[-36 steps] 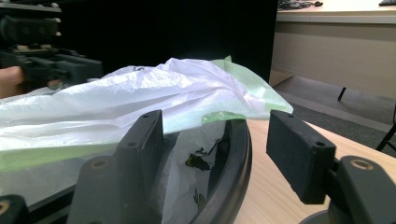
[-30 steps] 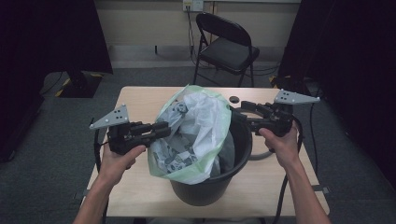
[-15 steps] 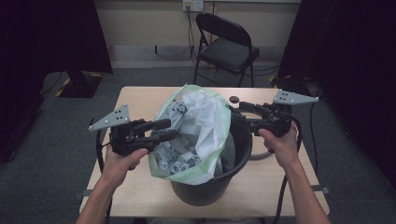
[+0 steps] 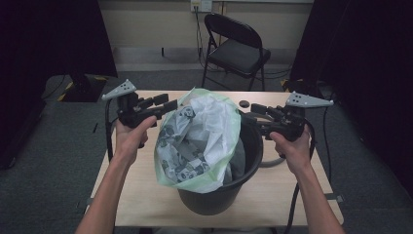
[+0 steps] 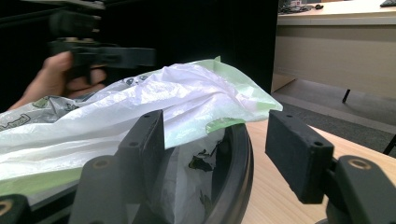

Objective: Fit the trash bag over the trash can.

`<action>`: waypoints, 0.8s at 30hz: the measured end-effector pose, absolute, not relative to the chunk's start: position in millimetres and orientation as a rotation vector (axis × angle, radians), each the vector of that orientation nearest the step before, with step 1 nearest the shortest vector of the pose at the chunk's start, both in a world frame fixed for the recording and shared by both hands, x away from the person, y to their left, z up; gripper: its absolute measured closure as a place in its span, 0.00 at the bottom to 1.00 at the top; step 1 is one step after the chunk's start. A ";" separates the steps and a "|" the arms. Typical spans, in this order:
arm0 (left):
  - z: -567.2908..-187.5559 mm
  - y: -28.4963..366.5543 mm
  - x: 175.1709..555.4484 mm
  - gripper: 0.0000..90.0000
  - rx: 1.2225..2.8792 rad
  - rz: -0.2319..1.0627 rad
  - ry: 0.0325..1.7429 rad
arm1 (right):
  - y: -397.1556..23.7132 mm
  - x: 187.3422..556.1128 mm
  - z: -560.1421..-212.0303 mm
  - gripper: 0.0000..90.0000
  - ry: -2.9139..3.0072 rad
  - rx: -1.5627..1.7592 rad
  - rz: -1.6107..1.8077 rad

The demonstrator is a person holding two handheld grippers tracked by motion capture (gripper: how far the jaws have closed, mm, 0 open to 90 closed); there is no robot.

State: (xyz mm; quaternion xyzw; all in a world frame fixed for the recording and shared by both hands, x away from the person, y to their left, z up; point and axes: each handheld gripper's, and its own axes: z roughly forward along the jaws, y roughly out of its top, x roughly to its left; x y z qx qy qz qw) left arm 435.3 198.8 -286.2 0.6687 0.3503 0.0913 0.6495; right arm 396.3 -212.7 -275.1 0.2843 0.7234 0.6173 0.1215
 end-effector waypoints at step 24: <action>-331.0 231.8 380.2 0.93 1.690 0.175 0.753 | -213.9 395.3 -273.3 0.39 2.098 0.840 1.809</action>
